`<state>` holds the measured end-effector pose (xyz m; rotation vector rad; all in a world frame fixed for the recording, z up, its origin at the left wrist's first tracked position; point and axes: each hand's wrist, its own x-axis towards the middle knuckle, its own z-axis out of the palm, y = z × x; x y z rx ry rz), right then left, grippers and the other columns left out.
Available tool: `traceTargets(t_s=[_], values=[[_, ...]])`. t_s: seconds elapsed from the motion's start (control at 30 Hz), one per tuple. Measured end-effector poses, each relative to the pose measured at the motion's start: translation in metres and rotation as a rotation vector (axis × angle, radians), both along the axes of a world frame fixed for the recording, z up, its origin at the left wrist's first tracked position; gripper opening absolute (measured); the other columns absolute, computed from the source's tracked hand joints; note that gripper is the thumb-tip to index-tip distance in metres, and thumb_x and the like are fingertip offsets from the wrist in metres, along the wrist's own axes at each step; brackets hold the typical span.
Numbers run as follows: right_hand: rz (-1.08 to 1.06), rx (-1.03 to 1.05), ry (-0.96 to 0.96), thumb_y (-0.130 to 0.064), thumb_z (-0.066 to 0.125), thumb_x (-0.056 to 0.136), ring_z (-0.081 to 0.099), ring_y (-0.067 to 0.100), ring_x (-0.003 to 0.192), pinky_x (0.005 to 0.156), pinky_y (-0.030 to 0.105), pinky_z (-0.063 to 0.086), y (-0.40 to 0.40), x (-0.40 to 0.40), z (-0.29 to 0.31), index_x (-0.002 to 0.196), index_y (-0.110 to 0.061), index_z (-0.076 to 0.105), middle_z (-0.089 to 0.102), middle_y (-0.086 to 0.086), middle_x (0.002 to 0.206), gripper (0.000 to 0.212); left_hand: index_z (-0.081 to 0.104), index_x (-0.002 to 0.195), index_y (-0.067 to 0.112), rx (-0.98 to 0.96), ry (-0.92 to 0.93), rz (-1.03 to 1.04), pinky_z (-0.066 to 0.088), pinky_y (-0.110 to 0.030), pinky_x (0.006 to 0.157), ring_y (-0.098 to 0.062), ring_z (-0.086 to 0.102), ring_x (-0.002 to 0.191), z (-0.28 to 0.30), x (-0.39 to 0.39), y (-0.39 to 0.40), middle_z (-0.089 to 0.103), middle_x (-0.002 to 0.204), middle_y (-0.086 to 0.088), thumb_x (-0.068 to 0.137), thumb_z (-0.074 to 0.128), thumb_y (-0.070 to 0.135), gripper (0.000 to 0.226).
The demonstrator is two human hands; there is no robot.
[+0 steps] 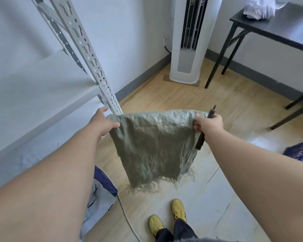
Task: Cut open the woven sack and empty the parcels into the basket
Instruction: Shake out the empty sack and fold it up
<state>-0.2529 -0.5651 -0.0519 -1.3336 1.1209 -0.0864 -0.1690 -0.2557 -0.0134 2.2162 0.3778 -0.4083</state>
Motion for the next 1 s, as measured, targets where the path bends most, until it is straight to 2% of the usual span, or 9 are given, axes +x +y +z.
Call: traceTargets(t_s=[0.1, 0.2, 0.27, 0.43, 0.57, 0.63, 0.73, 0.83, 1.0], values=[[0.180, -0.049, -0.050, -0.012, 0.075, 0.082, 0.063, 0.015, 0.062, 0.064, 0.027, 0.057, -0.007, 0.005, 0.015, 0.138, -0.020, 0.037, 0.060, 0.008, 0.109, 0.068, 0.039, 0.141, 0.025, 0.003, -0.093, 0.054, 0.041, -0.031, 0.083, -0.023, 0.049, 0.105, 0.010, 0.006, 0.000, 0.045, 0.138, -0.012, 0.083, 0.071, 0.007, 0.068], [0.527, -0.285, 0.029, -0.022, 0.084, 0.073, 0.063, 0.022, 0.092, 0.083, 0.035, 0.055, -0.011, 0.013, 0.021, 0.142, -0.024, 0.037, 0.053, 0.002, 0.122, 0.084, 0.034, 0.142, 0.026, 0.275, -0.005, -0.223, 0.042, -0.033, 0.078, -0.028, 0.051, 0.100, 0.014, 0.011, -0.001, 0.050, 0.124, -0.013, 0.081, 0.070, 0.004, 0.074], [0.692, -0.422, 0.094, -0.024, 0.085, 0.071, 0.057, 0.022, 0.101, 0.088, 0.035, 0.049, -0.015, 0.022, 0.022, 0.136, -0.019, 0.044, 0.055, 0.001, 0.119, 0.078, 0.040, 0.136, 0.028, 0.406, -0.023, -0.231, 0.043, -0.032, 0.072, -0.030, 0.055, 0.092, 0.013, 0.017, -0.002, 0.052, 0.110, -0.009, 0.081, 0.064, 0.003, 0.066], [1.039, -0.622, 0.190, -0.029, 0.086, 0.067, 0.058, 0.026, 0.100, 0.085, 0.038, 0.050, -0.034, 0.052, 0.018, 0.124, -0.015, 0.054, 0.061, 0.005, 0.113, 0.067, 0.058, 0.108, 0.032, 0.481, -0.158, -0.051, 0.053, -0.037, 0.077, -0.033, 0.059, 0.096, 0.014, 0.040, -0.016, 0.060, 0.107, -0.007, 0.082, 0.051, 0.005, 0.038], [1.037, -0.834, 0.185, -0.035, 0.079, 0.074, 0.053, 0.020, 0.077, 0.067, 0.031, 0.045, -0.058, 0.079, 0.029, 0.102, -0.016, 0.060, 0.050, 0.004, 0.103, 0.039, 0.066, 0.107, 0.022, 0.690, -0.241, 0.040, 0.048, -0.043, 0.087, -0.034, 0.045, 0.116, 0.026, 0.062, -0.047, 0.046, 0.119, -0.012, 0.089, 0.055, 0.020, 0.021], [1.073, -0.873, 0.186, -0.041, 0.077, 0.074, 0.053, 0.020, 0.081, 0.069, 0.032, 0.046, -0.076, 0.093, 0.035, 0.091, -0.021, 0.055, 0.043, 0.002, 0.103, 0.034, 0.065, 0.110, 0.019, 0.768, -0.229, 0.073, 0.047, -0.043, 0.087, -0.033, 0.043, 0.118, 0.033, 0.074, -0.068, 0.040, 0.123, -0.012, 0.091, 0.056, 0.024, 0.022], [1.053, -0.802, 0.131, -0.037, 0.072, 0.076, 0.055, 0.020, 0.077, 0.062, 0.030, 0.045, -0.101, 0.116, 0.044, 0.085, -0.020, 0.056, 0.055, 0.001, 0.086, 0.026, 0.055, 0.127, 0.018, 0.490, -0.200, 0.269, 0.048, -0.040, 0.086, -0.038, 0.056, 0.108, 0.040, 0.094, -0.102, 0.039, 0.131, -0.015, 0.091, 0.056, 0.028, 0.037], [0.836, -0.605, 0.045, -0.030, 0.066, 0.079, 0.058, 0.020, 0.077, 0.062, 0.029, 0.046, -0.117, 0.142, 0.053, 0.090, -0.021, 0.059, 0.061, 0.001, 0.083, 0.016, 0.026, 0.148, 0.022, 0.098, -0.169, 0.386, 0.044, -0.039, 0.099, -0.034, 0.048, 0.124, 0.043, 0.104, -0.144, 0.028, 0.147, -0.013, 0.085, 0.065, 0.036, 0.075], [0.621, -0.368, 0.116, -0.032, 0.065, 0.079, 0.057, 0.024, 0.071, 0.067, 0.035, 0.051, -0.135, 0.185, 0.070, 0.096, -0.010, 0.060, 0.058, 0.005, 0.076, 0.029, 0.028, 0.149, 0.019, -0.172, 0.089, -0.077, 0.039, -0.038, 0.107, -0.021, 0.047, 0.129, 0.018, 0.088, -0.223, 0.041, 0.148, -0.004, 0.076, 0.075, 0.050, 0.092]])
